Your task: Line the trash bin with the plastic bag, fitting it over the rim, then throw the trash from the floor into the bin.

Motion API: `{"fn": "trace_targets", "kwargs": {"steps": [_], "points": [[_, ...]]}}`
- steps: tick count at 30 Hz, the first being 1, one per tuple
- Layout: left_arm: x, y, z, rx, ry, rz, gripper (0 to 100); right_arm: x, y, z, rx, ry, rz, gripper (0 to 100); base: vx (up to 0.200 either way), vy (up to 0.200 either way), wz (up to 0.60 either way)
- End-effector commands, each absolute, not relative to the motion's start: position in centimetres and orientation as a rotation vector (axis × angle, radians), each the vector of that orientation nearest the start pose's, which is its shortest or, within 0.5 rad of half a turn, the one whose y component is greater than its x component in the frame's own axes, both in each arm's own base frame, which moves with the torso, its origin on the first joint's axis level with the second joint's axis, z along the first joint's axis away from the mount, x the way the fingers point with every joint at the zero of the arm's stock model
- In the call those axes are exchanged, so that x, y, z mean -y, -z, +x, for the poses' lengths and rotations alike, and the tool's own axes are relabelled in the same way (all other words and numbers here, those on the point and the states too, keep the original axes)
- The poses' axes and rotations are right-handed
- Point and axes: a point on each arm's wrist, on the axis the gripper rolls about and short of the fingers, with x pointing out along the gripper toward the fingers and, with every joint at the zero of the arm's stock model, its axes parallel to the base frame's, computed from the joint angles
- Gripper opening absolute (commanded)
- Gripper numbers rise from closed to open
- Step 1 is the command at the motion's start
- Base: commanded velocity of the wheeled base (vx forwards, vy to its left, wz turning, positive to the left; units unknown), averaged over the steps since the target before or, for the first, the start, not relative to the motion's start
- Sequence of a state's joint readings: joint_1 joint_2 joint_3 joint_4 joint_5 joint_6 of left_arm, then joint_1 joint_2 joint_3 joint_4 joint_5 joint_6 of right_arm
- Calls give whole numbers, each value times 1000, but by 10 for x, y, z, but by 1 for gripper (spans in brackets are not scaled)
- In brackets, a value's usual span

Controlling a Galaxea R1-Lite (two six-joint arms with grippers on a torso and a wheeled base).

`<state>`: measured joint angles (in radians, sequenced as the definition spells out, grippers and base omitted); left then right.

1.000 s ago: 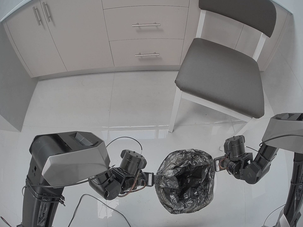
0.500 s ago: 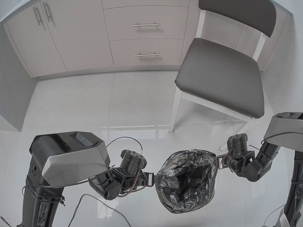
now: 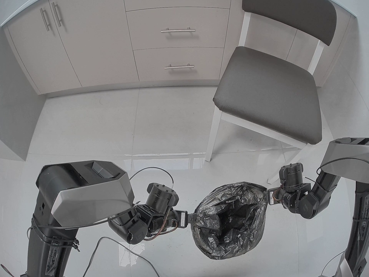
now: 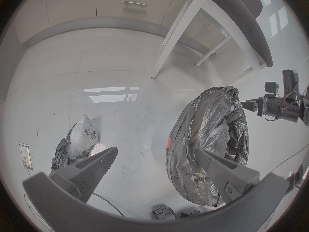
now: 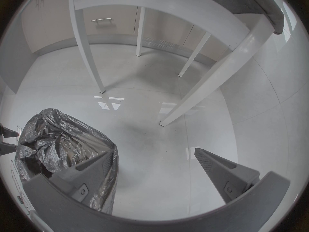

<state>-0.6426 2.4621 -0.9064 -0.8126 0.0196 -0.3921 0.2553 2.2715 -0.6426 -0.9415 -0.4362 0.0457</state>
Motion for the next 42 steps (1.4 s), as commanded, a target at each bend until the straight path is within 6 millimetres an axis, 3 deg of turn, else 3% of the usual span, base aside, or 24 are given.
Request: {"fn": "trace_targets", "kwargs": {"steps": [1,19,29,42], "points": [[232,55,310,-815,442,-118,100,-74,22,333,-657,196,-191,100,0,0,0],[232,56,310,-818,440,-119,100,-66,64,350,-689,203,-180,100,0,0,0],[232,56,310,-818,440,-119,100,-62,74,359,-688,214,-174,100,0,0,0],[232,57,310,-817,441,-116,100,-62,71,368,-665,169,-136,100,0,0,0]]}}
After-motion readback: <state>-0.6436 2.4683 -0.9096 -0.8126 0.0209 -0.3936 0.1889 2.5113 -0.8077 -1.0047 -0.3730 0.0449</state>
